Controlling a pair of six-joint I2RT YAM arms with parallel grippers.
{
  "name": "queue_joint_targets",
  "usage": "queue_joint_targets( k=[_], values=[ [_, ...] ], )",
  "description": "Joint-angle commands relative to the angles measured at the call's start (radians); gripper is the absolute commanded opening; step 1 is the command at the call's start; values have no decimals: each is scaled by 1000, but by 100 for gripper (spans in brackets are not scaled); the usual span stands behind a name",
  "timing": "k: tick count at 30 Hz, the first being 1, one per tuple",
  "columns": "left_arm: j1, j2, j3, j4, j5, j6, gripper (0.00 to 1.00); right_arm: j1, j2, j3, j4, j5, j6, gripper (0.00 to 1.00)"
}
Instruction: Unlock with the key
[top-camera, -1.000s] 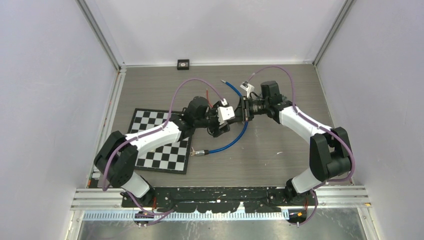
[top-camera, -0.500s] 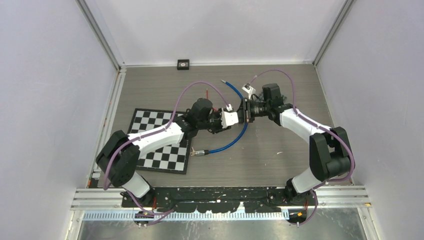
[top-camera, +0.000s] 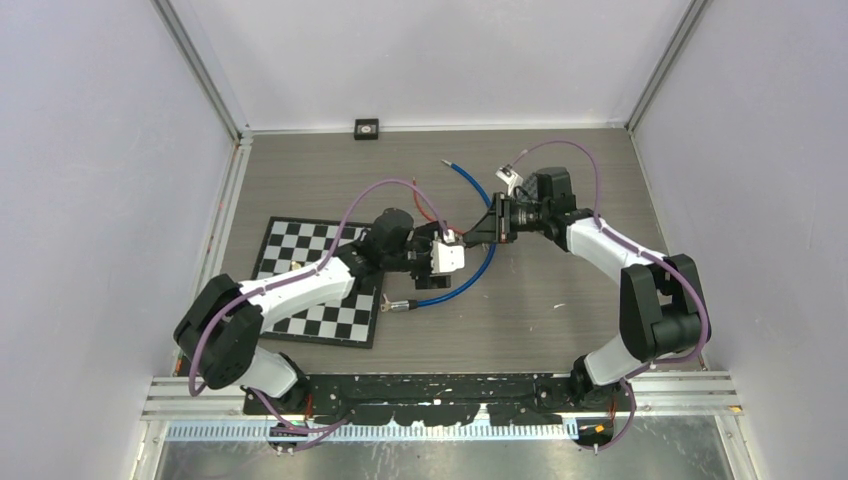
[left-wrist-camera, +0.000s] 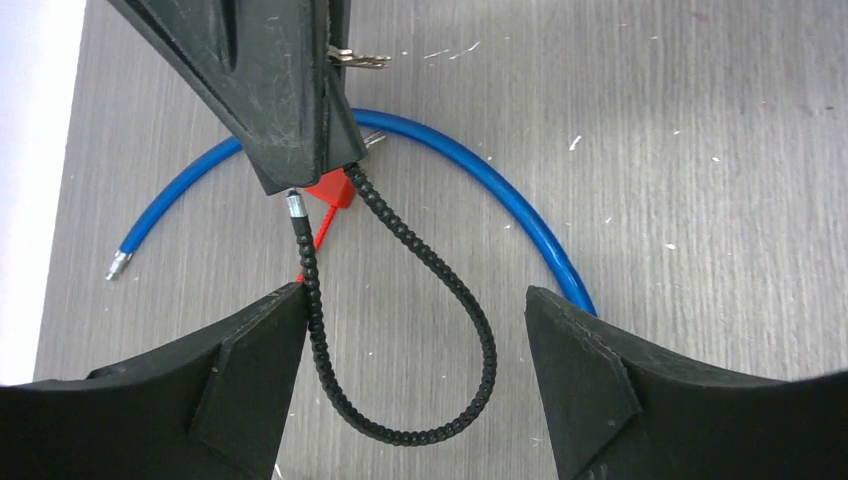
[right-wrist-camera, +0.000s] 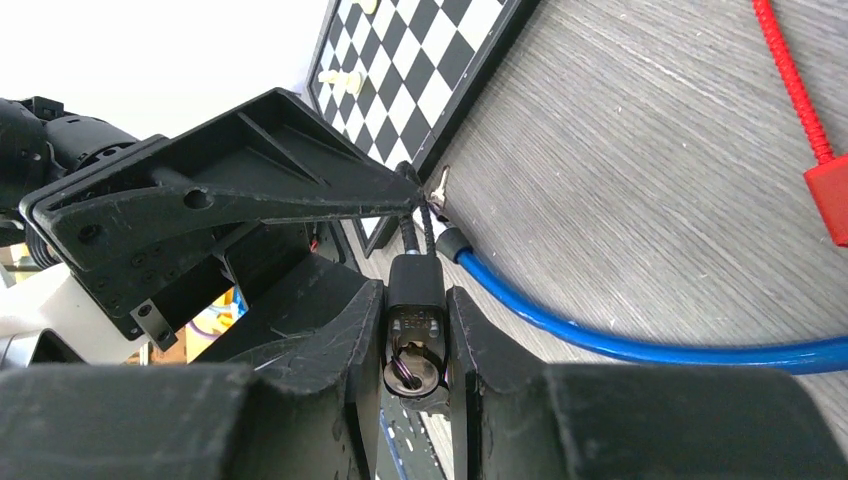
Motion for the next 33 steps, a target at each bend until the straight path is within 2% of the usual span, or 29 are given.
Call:
queue_joint_targets(
  k=[1,7,11,13,15,17,19,23,24,29,33],
  values=[
    [-6,37,60,47,-40,-55,81,-13,-13,15,101,14,19,0],
    [-19,112,148,33,-57,-133,81,-13,-12,7,102,16,19,1],
    [-39,143,164,32,-92,-121,70,-13,-11,6,107,13,23,1],
    [-47,150,157,45,-100,-114,61,-13,-10,6,108,11,23,1],
    [-53,153,151,51,-100,-111,47,-13,-8,6,108,12,24,0],
    [-58,151,142,41,-95,-91,22,-14,-8,4,109,18,24,1],
    [-61,142,130,35,-96,-65,1,-16,-9,4,107,23,21,0],
    [-61,115,89,31,-86,-37,0,-29,-14,4,104,27,12,1],
    [-61,110,80,37,-87,-38,1,-30,-16,4,103,26,10,0],
    [-60,102,52,93,-191,-74,53,-37,-19,11,68,26,-28,1],
    [-54,80,30,133,-272,-80,84,-54,-32,24,-11,35,-80,1]
  ],
)
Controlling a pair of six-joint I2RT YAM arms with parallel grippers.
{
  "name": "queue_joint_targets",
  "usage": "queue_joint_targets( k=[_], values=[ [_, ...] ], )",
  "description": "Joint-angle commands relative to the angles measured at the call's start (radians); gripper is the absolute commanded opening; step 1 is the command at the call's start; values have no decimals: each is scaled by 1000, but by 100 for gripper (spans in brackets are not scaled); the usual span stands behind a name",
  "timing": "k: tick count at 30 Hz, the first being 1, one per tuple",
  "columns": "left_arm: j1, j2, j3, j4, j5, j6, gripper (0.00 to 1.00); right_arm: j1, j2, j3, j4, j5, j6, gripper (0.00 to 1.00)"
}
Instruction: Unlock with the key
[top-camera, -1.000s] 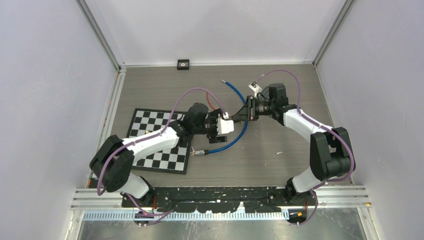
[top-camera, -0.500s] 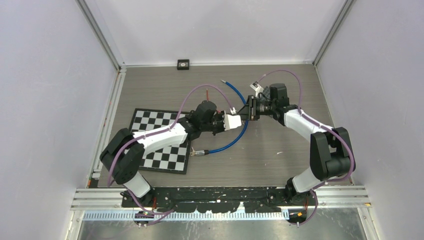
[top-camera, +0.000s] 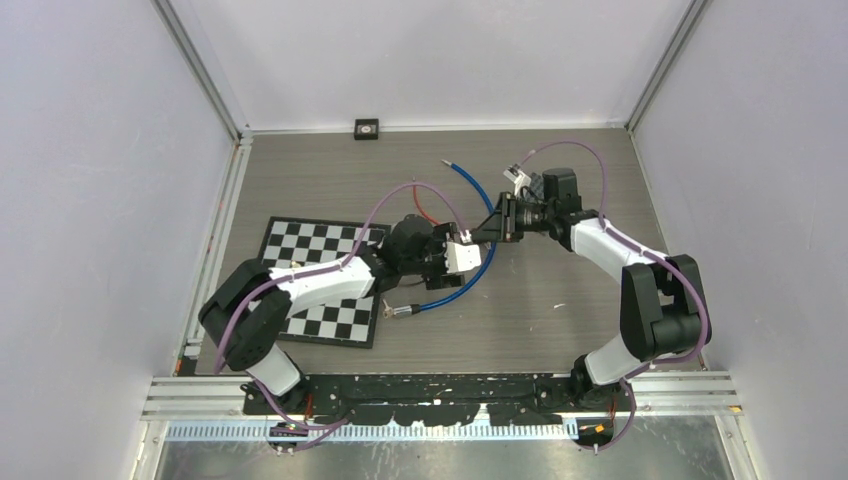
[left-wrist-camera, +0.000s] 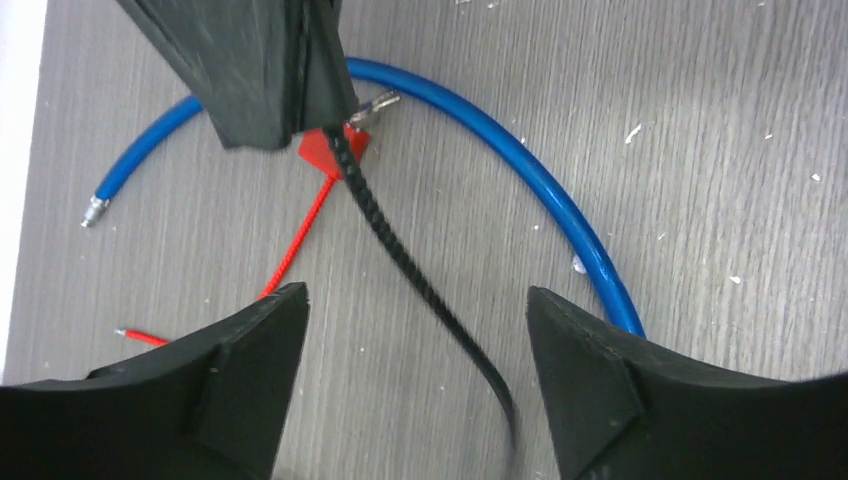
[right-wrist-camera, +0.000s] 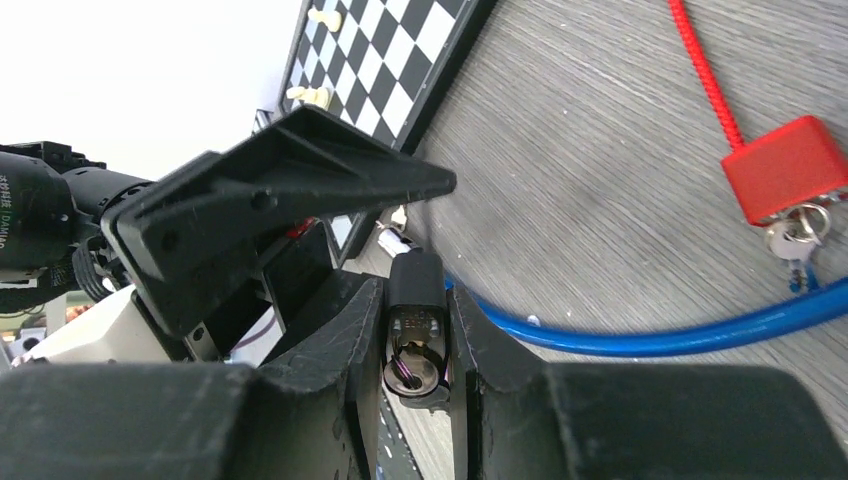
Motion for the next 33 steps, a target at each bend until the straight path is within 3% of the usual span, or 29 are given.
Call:
queue_joint_targets(
  k=[1,5,12,20,24,33],
  values=[
    [4,-68,-24,68,-91,-21,90,-23,-37,41,-37,9,-68,0],
    [24,-112,-29,39,-97,-27,99,-39,-55,44,-57,43,-87,1],
    [86,-194,-21,-10,-77,-61,100,-113,-82,38,-48,65,-51,0],
    [113,-220,-7,-33,-68,-66,100,-129,-28,-84,305,40,180,1],
    [115,-227,-9,-44,-68,-64,100,-85,-8,-141,441,118,227,0],
    [118,-257,-21,-92,-82,-62,100,68,146,-79,497,324,195,1]
  ],
)
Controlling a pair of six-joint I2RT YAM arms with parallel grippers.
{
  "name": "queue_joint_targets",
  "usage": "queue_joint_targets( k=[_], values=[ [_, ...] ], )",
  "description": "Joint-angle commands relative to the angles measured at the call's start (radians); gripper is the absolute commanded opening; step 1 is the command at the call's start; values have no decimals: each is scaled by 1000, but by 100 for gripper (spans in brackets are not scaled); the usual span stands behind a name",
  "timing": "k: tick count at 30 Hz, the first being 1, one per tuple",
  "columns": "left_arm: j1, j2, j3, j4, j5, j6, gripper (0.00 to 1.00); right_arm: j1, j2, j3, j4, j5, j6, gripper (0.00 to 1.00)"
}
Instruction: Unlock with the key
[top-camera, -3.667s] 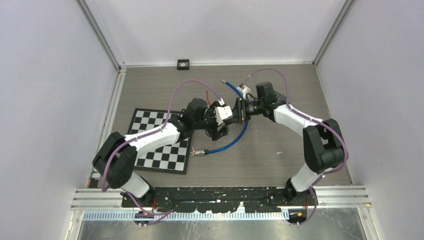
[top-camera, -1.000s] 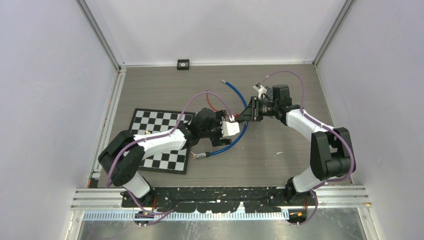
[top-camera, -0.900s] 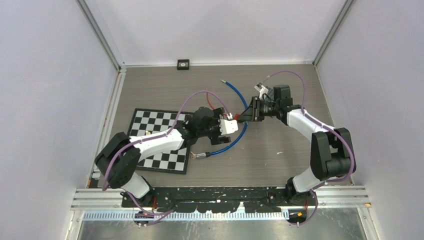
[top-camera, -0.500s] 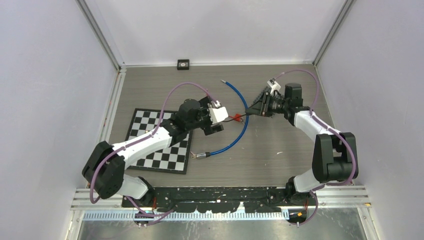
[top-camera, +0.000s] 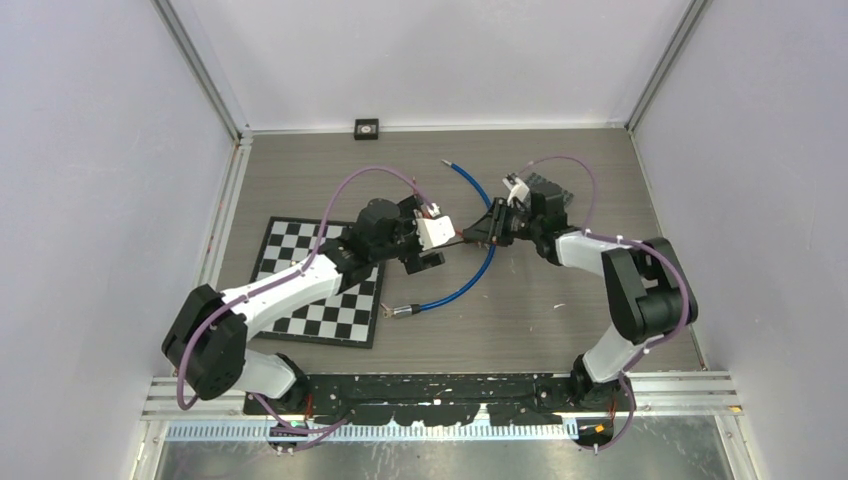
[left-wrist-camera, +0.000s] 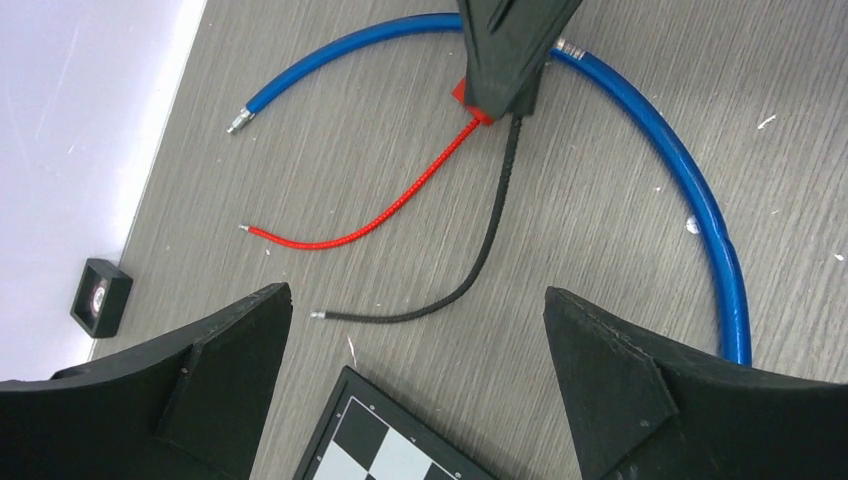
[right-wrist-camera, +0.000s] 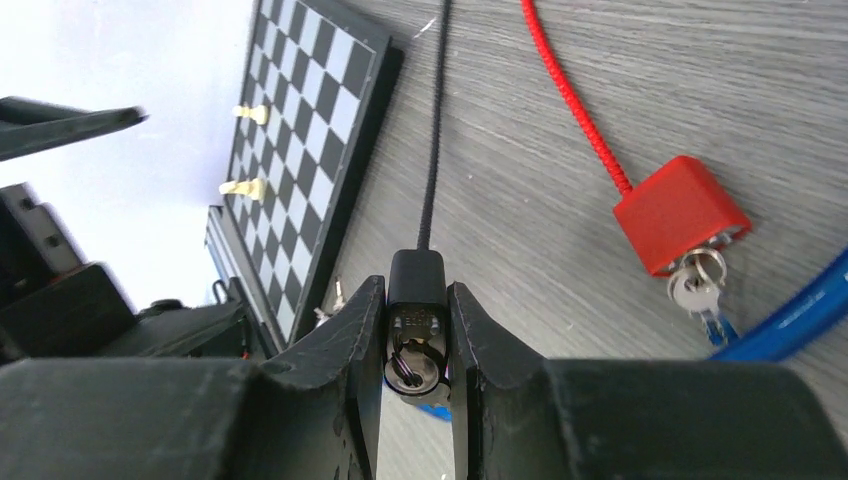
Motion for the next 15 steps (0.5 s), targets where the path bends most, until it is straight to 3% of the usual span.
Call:
queue_joint_targets(
  k=[1,7,15],
  values=[
    [7,-60,7,-25,2,-11,100,47,90,74,127,130,1,2],
    [7,-101,-16,-51,-7,-8,100,97,191,73,203,255,37,14],
    [7,-130,-45,-51,2,-7,100,143,173,29,146,359,-27,40]
  ],
)
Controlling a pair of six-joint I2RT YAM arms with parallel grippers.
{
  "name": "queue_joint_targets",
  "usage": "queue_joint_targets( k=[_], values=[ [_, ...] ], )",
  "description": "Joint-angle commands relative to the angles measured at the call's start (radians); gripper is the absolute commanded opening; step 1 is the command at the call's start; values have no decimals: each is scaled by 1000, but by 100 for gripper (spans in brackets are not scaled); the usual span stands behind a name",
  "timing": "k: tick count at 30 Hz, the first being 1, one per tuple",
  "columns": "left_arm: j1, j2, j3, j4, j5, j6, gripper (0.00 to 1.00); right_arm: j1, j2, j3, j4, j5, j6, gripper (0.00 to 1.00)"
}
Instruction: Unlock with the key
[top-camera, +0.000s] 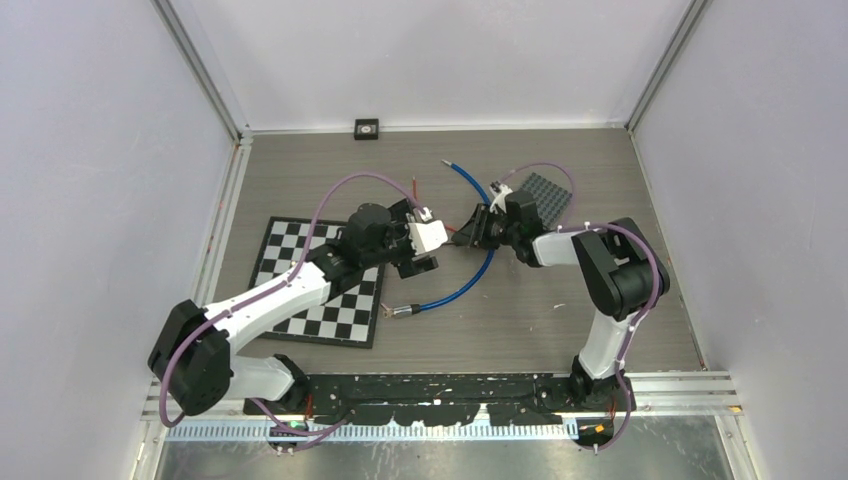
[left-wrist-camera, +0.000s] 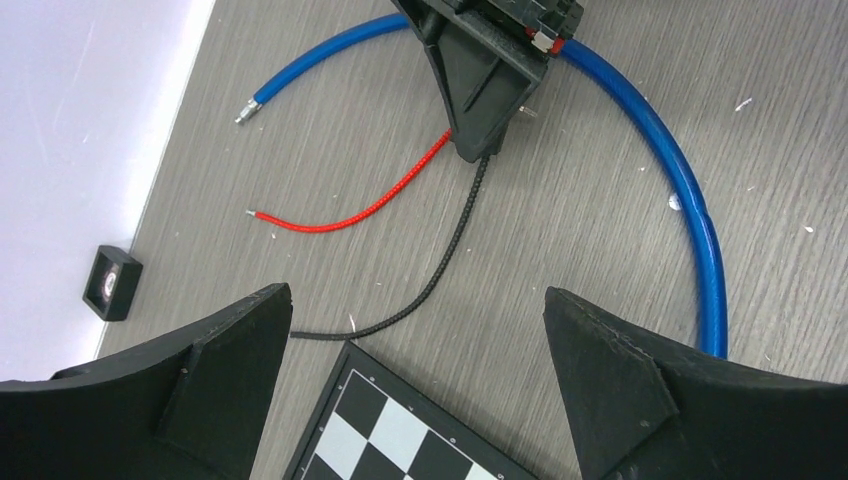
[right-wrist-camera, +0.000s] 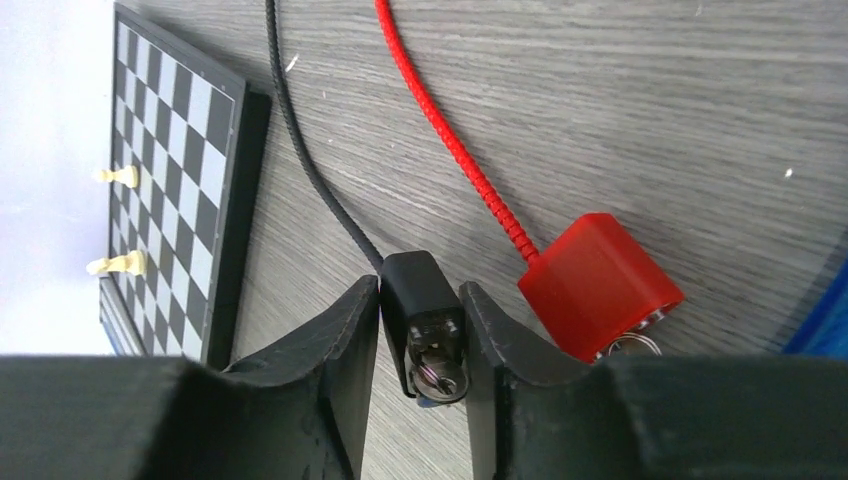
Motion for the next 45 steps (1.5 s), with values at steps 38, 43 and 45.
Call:
queue_joint_targets(
  k=[38,43,45],
  values=[
    [247,-16,157,-200,-122,-506,100,-338,-607,175,-829,259,-452,86],
    [367,-73,121,-138,-207,-545,100,-366,-684,170,-822,264,-457,87],
    [426,-105,103,-125,-171,-570,100,-369,-724,151,-803,309,-434,87]
  ],
)
